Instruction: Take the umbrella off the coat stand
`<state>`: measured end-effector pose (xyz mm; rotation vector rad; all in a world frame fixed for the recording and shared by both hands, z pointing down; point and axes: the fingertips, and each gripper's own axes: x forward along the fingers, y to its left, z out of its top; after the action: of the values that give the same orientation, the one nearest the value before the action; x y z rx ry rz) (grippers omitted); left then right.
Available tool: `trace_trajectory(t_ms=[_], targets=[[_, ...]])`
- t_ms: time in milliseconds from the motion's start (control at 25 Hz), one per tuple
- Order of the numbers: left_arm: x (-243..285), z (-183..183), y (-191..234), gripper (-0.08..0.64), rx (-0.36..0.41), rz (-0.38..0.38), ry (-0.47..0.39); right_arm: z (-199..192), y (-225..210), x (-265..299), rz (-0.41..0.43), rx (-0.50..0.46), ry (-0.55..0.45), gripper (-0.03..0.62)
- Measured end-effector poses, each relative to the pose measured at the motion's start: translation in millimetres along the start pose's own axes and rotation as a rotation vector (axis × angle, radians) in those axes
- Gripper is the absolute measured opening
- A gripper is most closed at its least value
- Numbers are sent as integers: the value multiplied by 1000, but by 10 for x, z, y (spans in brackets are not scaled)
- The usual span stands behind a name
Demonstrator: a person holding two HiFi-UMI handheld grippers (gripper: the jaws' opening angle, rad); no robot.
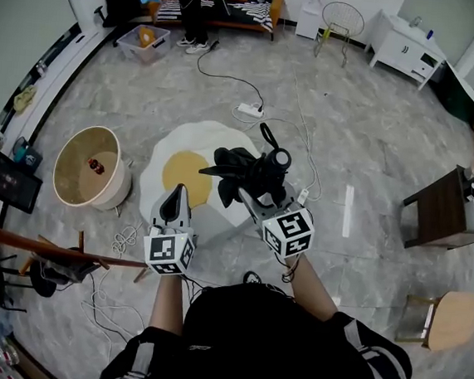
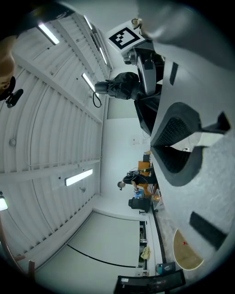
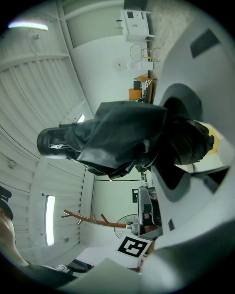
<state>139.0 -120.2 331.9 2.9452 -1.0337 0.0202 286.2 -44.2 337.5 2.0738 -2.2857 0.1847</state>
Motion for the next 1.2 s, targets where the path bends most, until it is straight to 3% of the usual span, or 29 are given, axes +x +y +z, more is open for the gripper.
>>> trace_trajectory(t_ms=[800,1200], targets=[[23,-173,-135,0,13,-24,46,-125,30,-21,4,4,-15,259],[160,-200,-421,0,21,-85,68,-207,-216,-276,-66,22,-5,259]])
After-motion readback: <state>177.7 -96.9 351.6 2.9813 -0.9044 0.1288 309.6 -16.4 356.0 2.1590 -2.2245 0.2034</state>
